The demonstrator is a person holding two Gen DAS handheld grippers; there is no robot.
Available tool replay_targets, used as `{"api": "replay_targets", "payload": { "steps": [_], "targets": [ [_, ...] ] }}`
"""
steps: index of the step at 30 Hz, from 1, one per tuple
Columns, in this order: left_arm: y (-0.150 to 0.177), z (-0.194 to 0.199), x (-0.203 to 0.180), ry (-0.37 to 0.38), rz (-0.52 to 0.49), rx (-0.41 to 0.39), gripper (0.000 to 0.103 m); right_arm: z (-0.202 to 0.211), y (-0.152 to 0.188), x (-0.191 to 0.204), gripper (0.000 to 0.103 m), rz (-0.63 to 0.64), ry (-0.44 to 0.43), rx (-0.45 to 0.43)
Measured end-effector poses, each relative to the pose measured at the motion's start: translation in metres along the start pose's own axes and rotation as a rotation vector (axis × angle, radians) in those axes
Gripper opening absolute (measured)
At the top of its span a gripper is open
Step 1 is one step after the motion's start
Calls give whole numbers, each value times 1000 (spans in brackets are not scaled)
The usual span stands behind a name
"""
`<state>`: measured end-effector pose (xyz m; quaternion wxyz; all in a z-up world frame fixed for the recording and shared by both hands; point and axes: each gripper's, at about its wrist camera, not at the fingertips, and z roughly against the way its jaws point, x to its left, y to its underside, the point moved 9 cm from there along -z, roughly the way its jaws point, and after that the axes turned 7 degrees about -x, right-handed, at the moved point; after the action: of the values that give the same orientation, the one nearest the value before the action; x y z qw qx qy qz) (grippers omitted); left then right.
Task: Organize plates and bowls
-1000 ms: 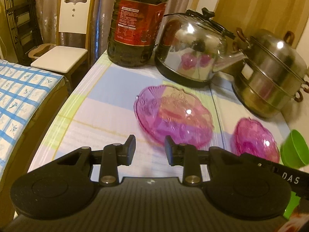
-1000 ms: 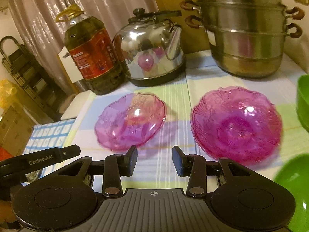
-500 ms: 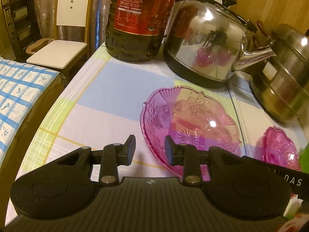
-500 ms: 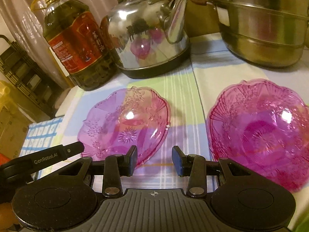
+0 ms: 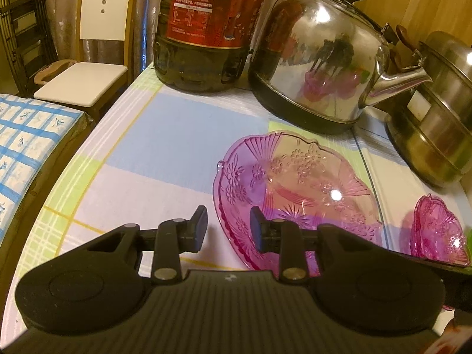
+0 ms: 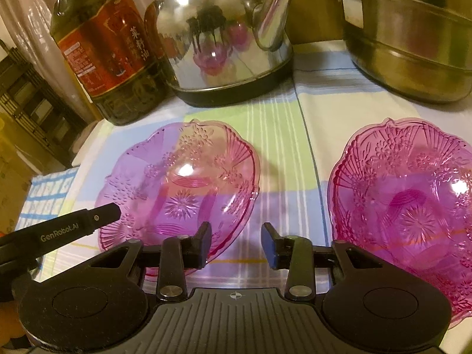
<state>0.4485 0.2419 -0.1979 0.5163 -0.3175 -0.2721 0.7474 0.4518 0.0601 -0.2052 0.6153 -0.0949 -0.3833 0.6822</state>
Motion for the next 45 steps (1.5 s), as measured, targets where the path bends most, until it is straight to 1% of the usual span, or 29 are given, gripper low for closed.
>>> {"api": "replay_targets", "payload": {
  "steps": [4, 9, 12, 14, 19, 25, 31, 36, 41, 45],
  "targets": [
    [2, -3, -1, 12, 6, 9, 20, -2, 1, -1, 25, -9, -10, 6],
    [5, -4, -2, 12, 17, 19, 16, -4, 0, 0, 18, -13, -27, 4],
    [4, -3, 0, 9, 35, 23, 11, -4, 1, -1, 18, -14, -27, 7],
    [5, -3, 1, 10, 44, 30, 11, -4, 1, 0, 17, -13, -27, 8],
    [8, 1, 1, 9, 42, 48, 11, 0, 0, 0, 16, -7, -29, 5],
    [9, 18, 1, 4, 53, 51, 11, 8, -1, 4, 15, 0, -42, 3],
    [9, 40, -5, 9, 52, 38, 11, 30, -3, 8, 15, 22, -49, -24],
    [11, 67, -18, -2, 14, 15, 11, 53, 1, 6, 15, 26, -55, -33],
    [13, 99, -38, 2, -17, -13, 11, 86, 4, 0, 15, 31, -53, -55],
    [25, 120, -55, 19, -21, -7, 11, 117, 11, -11, 15, 25, -41, -69]
  ]
}}
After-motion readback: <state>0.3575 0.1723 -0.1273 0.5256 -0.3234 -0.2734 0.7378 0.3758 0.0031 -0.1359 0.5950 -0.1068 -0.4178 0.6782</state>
